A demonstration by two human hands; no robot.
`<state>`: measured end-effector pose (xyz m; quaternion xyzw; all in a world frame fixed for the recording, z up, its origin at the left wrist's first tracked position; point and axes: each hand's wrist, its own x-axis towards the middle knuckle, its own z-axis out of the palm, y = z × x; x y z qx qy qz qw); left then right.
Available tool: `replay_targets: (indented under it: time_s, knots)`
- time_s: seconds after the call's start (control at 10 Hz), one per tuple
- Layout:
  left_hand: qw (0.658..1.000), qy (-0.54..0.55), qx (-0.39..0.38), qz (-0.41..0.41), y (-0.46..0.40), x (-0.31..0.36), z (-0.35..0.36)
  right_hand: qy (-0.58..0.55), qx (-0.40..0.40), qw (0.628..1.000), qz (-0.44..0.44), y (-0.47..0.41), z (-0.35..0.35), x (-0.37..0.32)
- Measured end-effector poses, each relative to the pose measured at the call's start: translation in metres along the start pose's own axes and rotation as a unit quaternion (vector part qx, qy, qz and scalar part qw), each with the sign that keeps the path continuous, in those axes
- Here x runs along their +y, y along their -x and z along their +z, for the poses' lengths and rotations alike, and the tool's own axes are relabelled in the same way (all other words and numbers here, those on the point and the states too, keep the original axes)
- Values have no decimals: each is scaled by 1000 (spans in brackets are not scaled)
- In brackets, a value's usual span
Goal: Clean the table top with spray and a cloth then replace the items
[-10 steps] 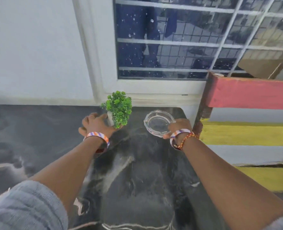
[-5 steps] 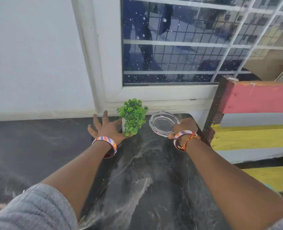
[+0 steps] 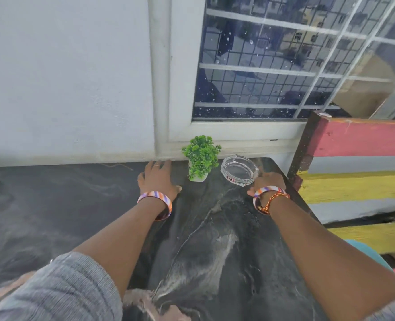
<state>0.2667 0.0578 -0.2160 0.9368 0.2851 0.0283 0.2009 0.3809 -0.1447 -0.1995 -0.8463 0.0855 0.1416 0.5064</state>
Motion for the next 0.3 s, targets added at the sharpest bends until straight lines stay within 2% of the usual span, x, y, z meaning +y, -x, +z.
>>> replay_targets:
  time_s: [0.1,0.2,0.3]
  knots:
    - [994,105,24,-21,36,-19,-14,108,96,989,-25,32,5,9]
    - [996,58,58,-16,81,-36,-25,110,133,983,-70,84,21,20]
    - [999,7,46,-17,117,-45,-30,187,71,965,-171,135,43,31]
